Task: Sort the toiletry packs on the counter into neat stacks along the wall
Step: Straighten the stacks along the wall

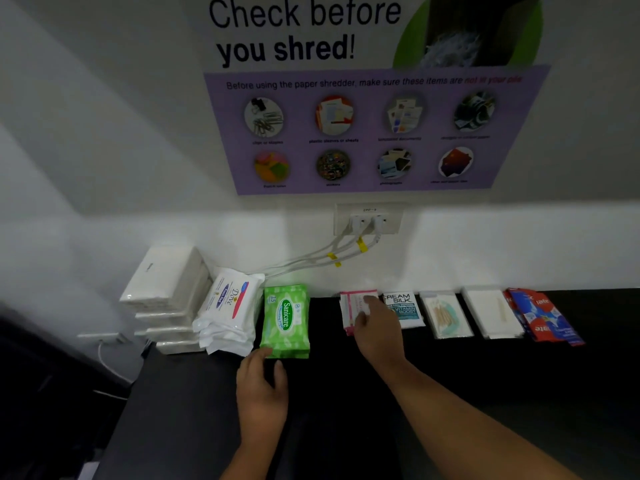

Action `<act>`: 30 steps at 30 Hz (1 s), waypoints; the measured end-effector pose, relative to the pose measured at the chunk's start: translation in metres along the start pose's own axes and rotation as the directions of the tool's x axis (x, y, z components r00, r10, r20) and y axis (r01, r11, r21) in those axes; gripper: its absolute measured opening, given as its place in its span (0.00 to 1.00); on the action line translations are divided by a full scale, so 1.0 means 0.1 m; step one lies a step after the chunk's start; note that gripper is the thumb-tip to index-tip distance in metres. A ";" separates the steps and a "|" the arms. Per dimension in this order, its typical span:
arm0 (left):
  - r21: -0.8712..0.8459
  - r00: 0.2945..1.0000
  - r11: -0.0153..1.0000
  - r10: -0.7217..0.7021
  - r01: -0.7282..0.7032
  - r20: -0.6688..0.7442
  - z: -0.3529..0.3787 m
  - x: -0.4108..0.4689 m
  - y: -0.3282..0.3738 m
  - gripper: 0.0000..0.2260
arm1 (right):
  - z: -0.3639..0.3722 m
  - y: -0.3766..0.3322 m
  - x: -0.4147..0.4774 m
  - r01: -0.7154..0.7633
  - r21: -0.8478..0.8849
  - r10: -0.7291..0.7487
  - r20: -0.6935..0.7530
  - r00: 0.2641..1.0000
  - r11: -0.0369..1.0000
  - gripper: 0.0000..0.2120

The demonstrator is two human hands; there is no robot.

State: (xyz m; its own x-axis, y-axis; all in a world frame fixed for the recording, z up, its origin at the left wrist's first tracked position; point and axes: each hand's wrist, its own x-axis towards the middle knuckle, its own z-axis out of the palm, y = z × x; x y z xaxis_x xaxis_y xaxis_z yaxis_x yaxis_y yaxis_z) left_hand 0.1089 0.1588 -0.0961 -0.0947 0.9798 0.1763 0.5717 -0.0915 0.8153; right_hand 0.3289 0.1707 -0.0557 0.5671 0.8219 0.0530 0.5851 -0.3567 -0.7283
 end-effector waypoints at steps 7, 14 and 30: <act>-0.059 0.983 0.982 -0.175 0.178 0.050 -0.02 0.24 -0.02 0.11 | 0.59 -0.24 -0.33 -0.125 0.142 0.060 0.392 0.918 0.982 0.26; -0.007 0.962 0.974 -0.224 0.228 0.158 -0.01 0.39 0.11 0.15 | 0.87 -0.46 -0.33 -0.213 0.214 0.099 0.445 0.890 0.953 0.16; -0.044 0.928 0.973 -0.200 0.225 0.313 -0.34 -0.16 -0.01 0.08 | 0.62 -0.31 -0.96 -0.297 0.273 0.156 0.438 0.885 0.915 0.17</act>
State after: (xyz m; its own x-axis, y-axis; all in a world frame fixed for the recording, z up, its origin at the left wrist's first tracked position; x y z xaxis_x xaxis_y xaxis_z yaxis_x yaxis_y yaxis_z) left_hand 0.0820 0.1371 -0.0809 0.0529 0.9837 -0.1719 0.4991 0.1230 0.8578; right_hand 0.2202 0.1307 -0.0805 0.3393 0.8664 -0.3665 0.2084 -0.4491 -0.8688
